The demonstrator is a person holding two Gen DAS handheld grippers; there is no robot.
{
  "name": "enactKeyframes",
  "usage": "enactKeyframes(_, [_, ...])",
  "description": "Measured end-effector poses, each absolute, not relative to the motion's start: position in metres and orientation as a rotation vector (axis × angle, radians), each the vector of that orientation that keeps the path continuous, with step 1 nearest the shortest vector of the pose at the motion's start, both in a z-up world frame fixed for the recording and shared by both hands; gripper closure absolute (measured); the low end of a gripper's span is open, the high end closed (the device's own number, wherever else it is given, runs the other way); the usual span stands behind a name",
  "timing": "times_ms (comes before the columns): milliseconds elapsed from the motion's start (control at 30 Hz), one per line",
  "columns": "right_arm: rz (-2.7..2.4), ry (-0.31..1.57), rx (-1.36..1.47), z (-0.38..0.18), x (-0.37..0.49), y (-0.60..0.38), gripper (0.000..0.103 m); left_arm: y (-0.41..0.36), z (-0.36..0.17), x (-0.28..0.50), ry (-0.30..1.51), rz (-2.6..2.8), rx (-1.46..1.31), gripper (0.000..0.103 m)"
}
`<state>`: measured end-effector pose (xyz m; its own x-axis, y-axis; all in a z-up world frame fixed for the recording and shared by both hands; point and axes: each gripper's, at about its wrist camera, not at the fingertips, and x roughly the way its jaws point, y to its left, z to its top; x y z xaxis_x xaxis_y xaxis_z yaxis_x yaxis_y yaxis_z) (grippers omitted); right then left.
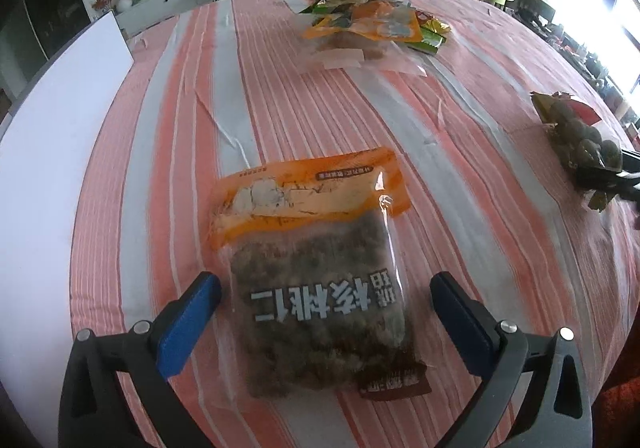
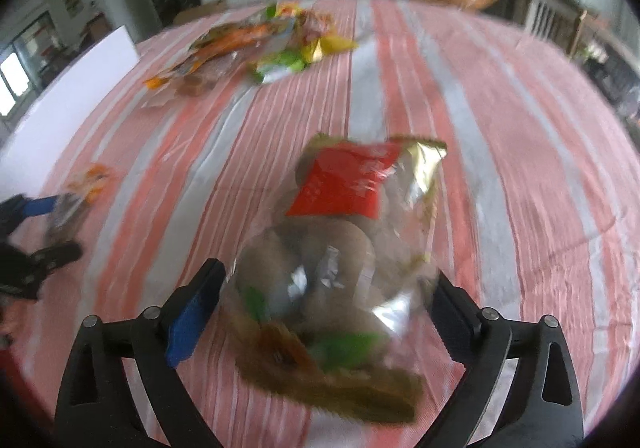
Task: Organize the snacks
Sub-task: 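Grasp the red-labelled longan bag with the right tool while the left tool grasps the walnut bag, then carry both bags over the cardboard box and open both tools to drop them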
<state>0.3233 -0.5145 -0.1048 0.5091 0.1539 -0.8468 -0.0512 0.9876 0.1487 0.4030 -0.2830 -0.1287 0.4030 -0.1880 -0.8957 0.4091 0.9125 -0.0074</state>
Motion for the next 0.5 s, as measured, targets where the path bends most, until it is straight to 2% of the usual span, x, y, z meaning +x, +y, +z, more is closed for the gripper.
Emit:
enactKeyframes(133, [0.163,1.141,0.253,-0.09,0.328,-0.534,0.006,-0.287,-0.128,0.408,1.115,-0.377,0.23,0.0])
enactKeyframes(300, [0.11,1.266,0.131,-0.102,0.347,-0.515,0.006,-0.288,-0.128,0.41,1.108,-0.384,0.228,0.001])
enactKeyframes(333, [0.1,1.268,0.115,-0.104,0.35,-0.514,0.006,-0.287,-0.127,0.409,1.095,-0.383,0.224,0.01])
enactKeyframes(367, [0.077,1.257,0.075,-0.105,0.353,-0.51,0.007,-0.286,-0.124,0.408,1.082,-0.385,0.216,0.024])
enactKeyframes(433, [0.039,1.223,0.01,-0.104,0.355,-0.506,0.009,-0.281,-0.121,0.408,1.079,-0.395,0.194,0.031])
enactKeyframes(500, [0.052,1.184,0.043,-0.099,0.35,-0.509,0.025,-0.274,-0.119,0.406,1.073,-0.41,0.162,0.036])
